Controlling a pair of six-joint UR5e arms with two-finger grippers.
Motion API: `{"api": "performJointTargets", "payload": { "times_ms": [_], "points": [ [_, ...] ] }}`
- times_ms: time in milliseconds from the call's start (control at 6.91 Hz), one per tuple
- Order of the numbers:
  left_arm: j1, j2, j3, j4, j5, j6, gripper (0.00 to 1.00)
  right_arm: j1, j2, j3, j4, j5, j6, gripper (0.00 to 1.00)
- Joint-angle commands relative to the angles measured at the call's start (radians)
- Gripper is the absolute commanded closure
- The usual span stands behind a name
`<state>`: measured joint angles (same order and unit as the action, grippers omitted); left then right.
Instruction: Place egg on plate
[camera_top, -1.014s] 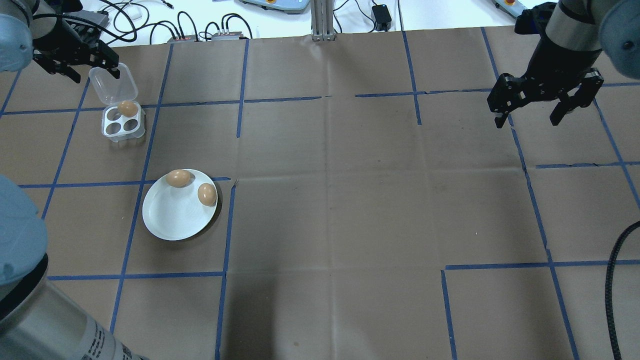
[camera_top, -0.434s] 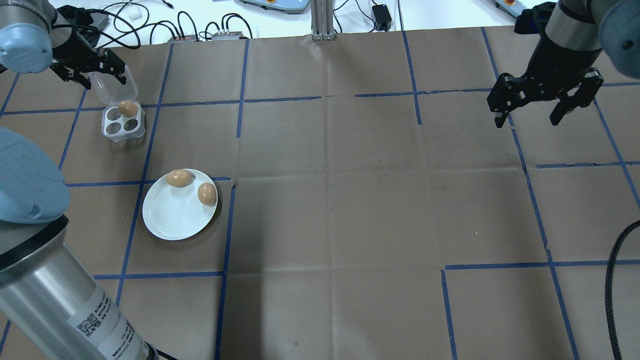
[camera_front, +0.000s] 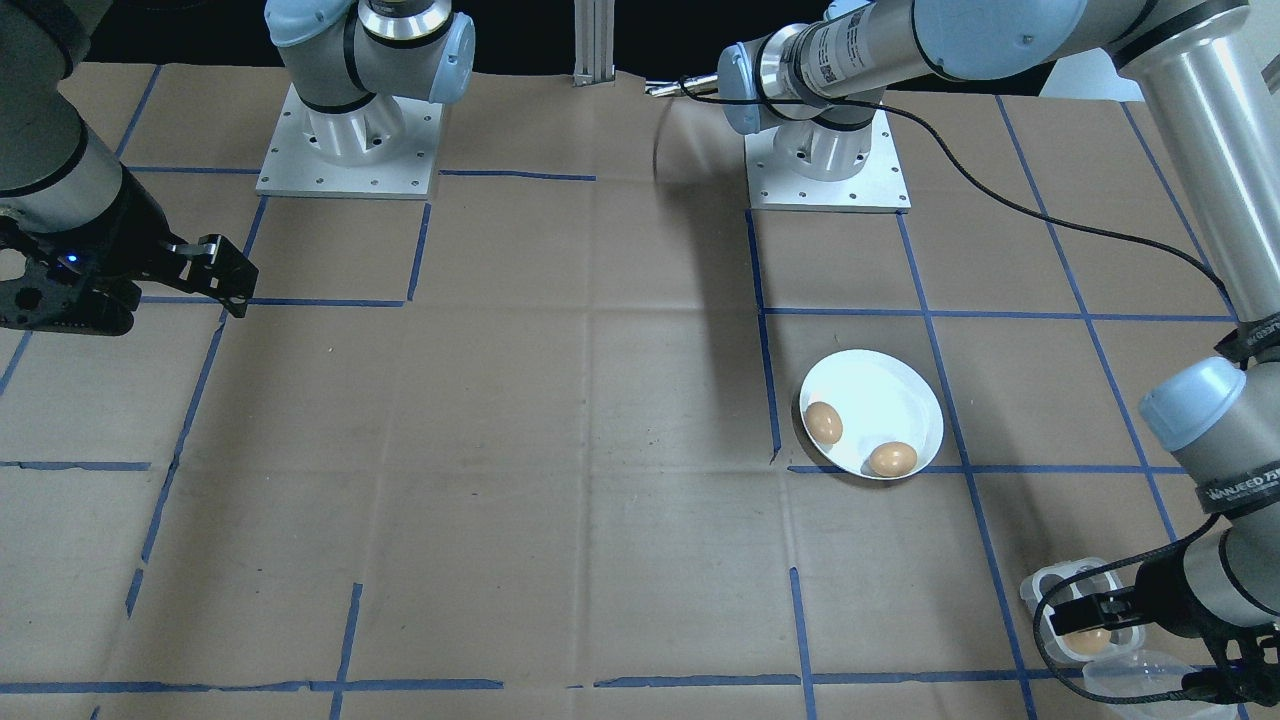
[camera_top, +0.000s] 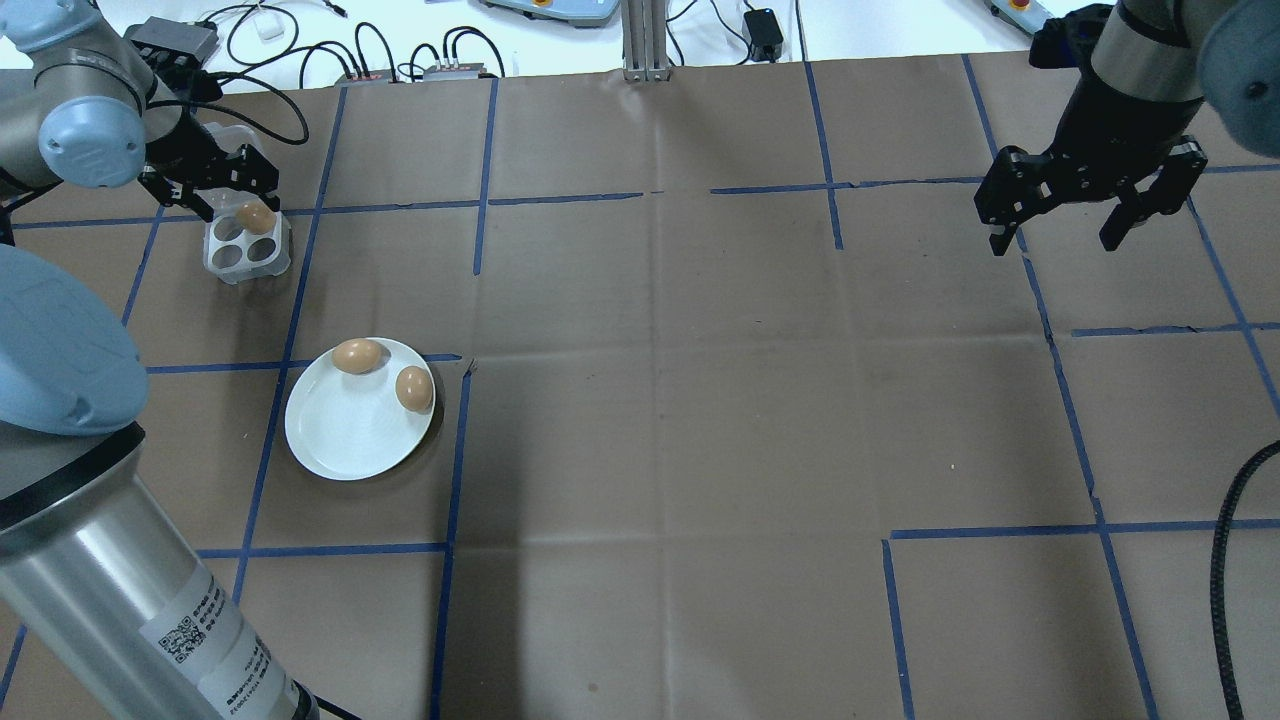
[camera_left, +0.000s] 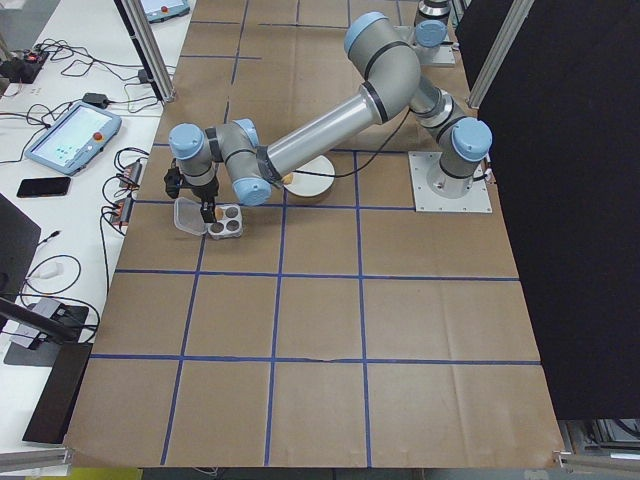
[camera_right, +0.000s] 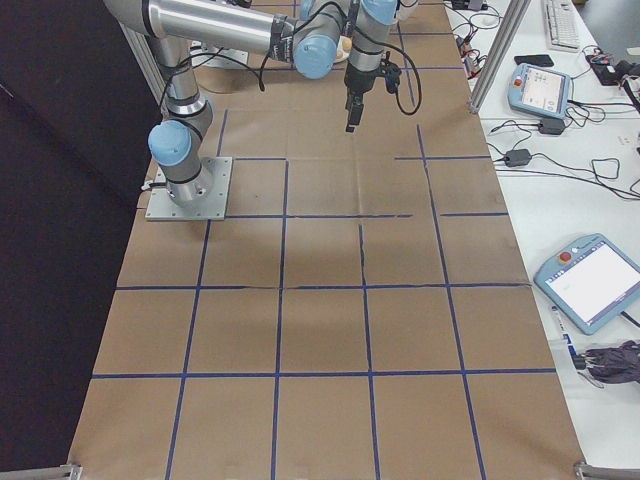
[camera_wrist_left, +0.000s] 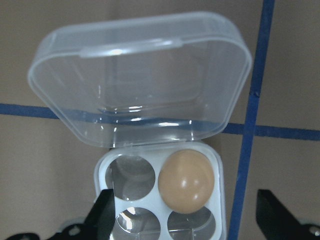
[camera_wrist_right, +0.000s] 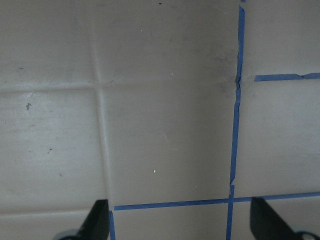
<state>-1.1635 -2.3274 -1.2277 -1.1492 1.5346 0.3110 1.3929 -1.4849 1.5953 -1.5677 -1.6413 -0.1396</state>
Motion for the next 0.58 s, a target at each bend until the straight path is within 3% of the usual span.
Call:
{"api": "performJointTargets", "payload": {
  "times_ms": [0, 290, 434],
  "points": [
    [-0.001, -0.003, -0.012, 0.023, 0.021, 0.010, 0.01, 0.000, 0.000, 0.000, -0.002, 0.000, 0.000, 0.00],
    [0.001, -0.010, -0.009, 0.031, 0.027, 0.008, 0.01, 0.000, 0.000, 0.000, -0.002, 0.000, 0.000, 0.00],
    [0.001, -0.015, -0.004, 0.031, 0.027, 0.002, 0.10, 0.000, 0.000, 0.000, -0.002, 0.000, 0.000, 0.00]
  ]
}}
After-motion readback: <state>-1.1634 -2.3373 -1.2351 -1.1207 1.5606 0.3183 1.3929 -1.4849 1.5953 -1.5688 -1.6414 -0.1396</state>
